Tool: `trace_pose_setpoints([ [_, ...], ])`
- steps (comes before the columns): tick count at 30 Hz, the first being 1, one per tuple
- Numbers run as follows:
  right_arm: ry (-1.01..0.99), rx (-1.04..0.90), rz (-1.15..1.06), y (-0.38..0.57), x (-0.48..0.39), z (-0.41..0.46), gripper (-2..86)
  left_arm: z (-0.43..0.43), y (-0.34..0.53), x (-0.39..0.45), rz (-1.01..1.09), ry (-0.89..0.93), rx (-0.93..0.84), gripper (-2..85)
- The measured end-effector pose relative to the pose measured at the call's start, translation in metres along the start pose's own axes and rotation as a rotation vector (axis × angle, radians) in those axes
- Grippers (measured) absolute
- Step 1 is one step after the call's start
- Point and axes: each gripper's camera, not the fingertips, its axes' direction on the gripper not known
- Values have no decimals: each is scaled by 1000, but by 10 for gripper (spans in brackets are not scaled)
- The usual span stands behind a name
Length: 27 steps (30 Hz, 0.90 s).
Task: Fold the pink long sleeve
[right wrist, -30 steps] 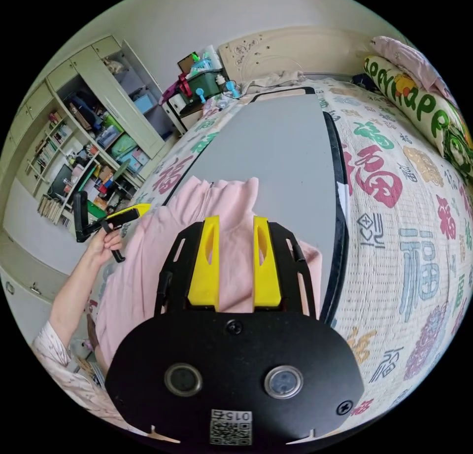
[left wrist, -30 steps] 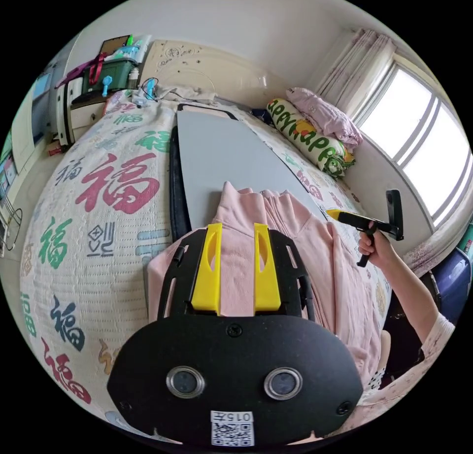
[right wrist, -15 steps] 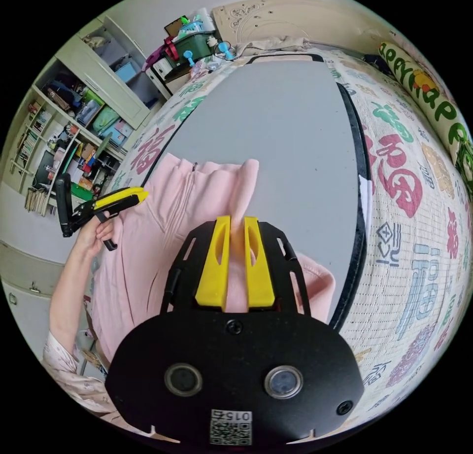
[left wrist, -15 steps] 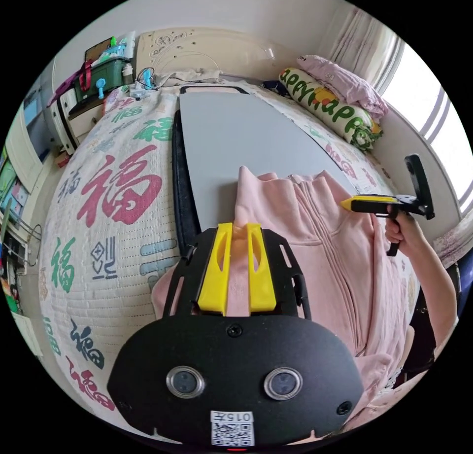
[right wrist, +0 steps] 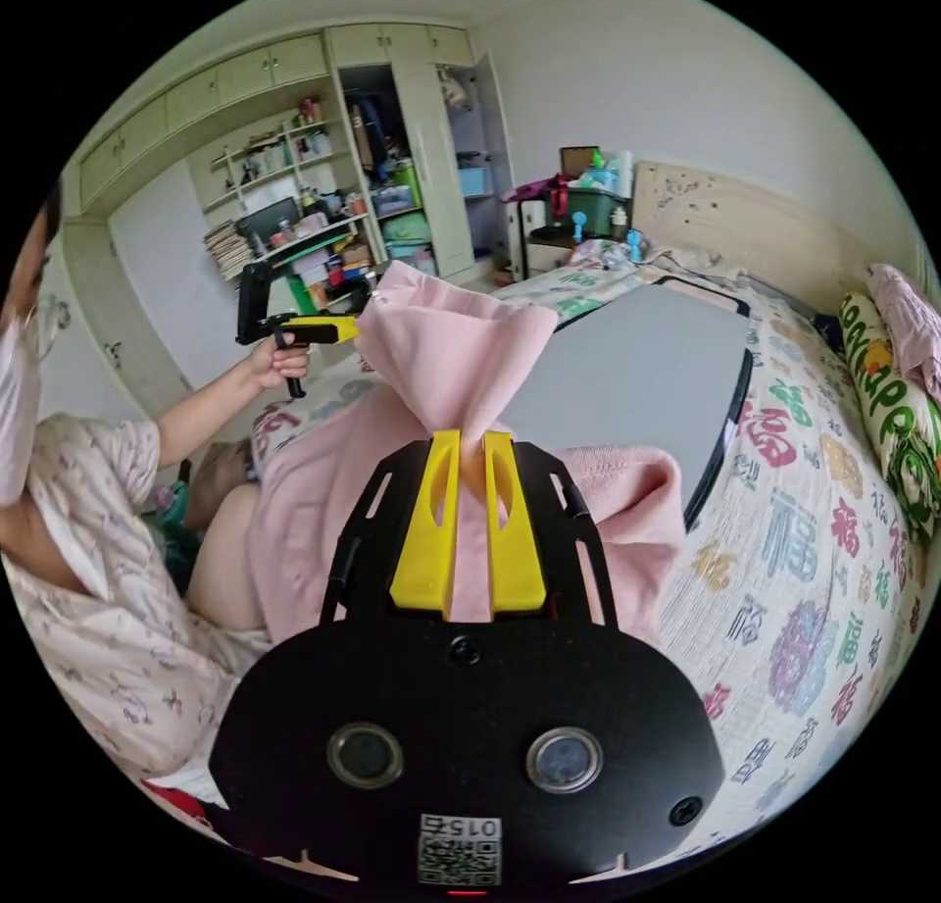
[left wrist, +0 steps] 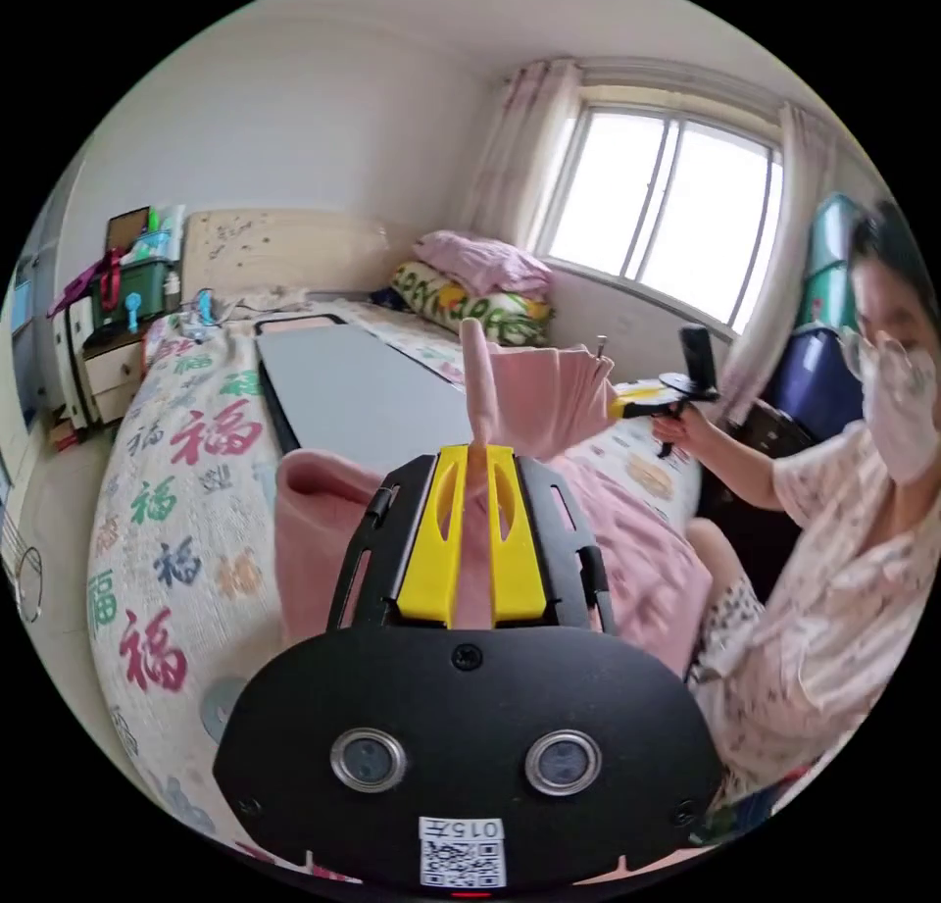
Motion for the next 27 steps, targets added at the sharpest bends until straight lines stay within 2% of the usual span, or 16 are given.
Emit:
trace_pose_setpoints([
  [2,-10,-24,-34,48,-40,-1,51,4,51,46,86,59,-34,11],
  [6,-70,-124,-40,139,-97,23,54,52,140,90,38,71,-219,10],
  [9,-4,-136,-14,168,-123,28,59,60,139,108,20,24,-235,9],
  [13,96,-136,-42,182,-150,16,56,94,152,133,58,-15,-422,2],
  [14,102,-137,-59,183,-155,14,54,95,155,137,65,-28,-415,2],
  [16,169,-125,-102,182,-173,3,50,84,161,145,2,4,-294,1],
  [18,178,-144,-88,180,-177,0,49,82,167,147,-88,-43,-304,3],
  [20,176,-164,-74,181,-176,-1,51,88,178,139,-277,-22,-351,10],
  [21,175,-164,-69,184,-176,-2,52,91,189,137,-412,36,-298,25],
  [22,178,-163,-62,185,-176,-3,53,93,202,144,-478,123,-189,48],
  [24,193,-165,-57,187,-178,-5,54,104,221,158,-567,173,-90,91],
  [27,224,-173,-64,188,-180,-10,54,131,248,176,-701,117,-47,110],
])
